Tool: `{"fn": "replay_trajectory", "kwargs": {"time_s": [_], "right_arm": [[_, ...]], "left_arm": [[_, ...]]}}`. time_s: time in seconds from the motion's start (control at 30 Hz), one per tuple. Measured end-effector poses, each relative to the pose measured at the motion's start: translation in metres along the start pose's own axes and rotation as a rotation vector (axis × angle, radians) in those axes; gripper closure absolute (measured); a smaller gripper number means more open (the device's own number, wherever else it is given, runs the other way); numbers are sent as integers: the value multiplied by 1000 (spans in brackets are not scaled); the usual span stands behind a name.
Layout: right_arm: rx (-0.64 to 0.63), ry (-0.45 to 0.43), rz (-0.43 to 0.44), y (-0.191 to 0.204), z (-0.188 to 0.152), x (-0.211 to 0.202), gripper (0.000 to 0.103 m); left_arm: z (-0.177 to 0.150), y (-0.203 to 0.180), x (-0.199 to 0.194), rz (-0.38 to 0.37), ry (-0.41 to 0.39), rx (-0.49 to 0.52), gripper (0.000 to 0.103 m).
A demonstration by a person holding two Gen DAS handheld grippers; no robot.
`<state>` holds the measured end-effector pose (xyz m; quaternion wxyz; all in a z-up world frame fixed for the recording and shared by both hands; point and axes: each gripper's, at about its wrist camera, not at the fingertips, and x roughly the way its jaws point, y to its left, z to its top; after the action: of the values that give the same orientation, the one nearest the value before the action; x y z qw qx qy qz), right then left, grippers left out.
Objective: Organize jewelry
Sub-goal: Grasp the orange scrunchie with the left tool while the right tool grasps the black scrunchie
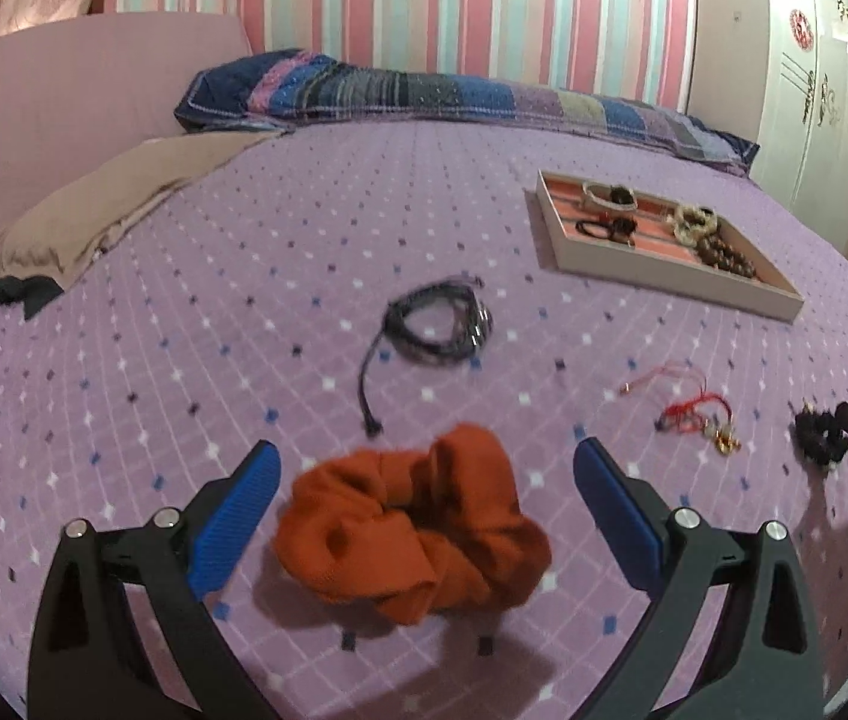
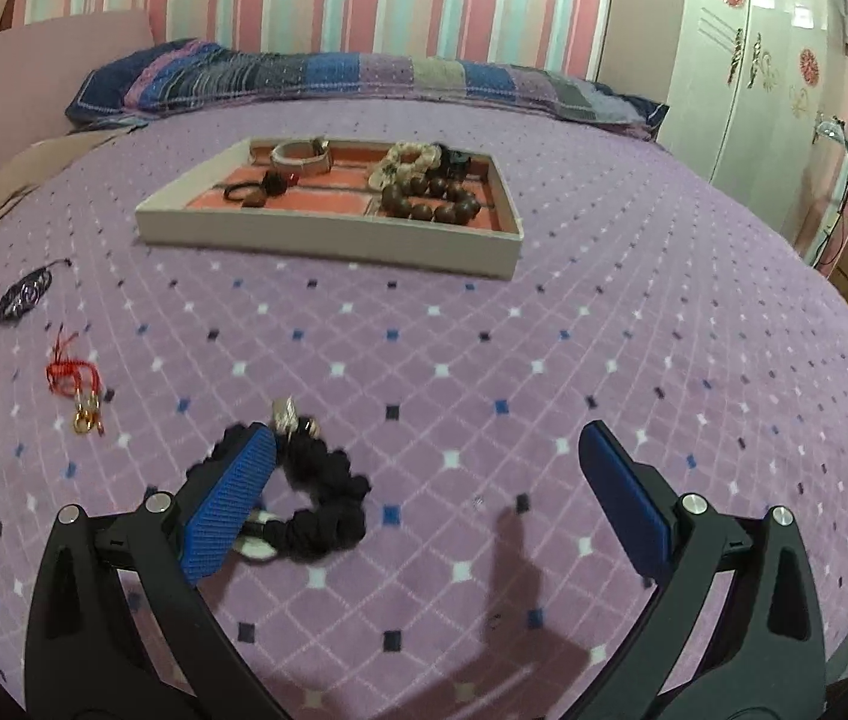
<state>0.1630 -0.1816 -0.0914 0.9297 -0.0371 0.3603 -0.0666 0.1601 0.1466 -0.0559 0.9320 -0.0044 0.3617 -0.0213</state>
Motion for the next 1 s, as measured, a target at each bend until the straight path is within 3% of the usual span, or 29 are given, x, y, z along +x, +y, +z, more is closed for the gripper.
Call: {"fn": "replay_trajectory", "kwargs": {"time_s": [0.17, 0.3, 0.57, 0.73, 1.0], "right_arm": [[-14, 25, 12, 6, -10, 7, 8], [-9, 42, 31, 7, -15, 15, 18], [2, 55, 74, 8, -15, 20, 31], [-9, 44, 102, 13, -15, 19, 50], [-24, 38, 150, 18, -15, 18, 75]], "left_arm": [[-11, -4, 3, 13, 6, 19, 7], [-15, 1, 8, 0, 11, 2, 8], [-17, 7, 15, 0, 28, -14, 30], [-18, 7, 15, 11, 27, -12, 45], [-17, 7, 15, 0, 29, -20, 58]]}}
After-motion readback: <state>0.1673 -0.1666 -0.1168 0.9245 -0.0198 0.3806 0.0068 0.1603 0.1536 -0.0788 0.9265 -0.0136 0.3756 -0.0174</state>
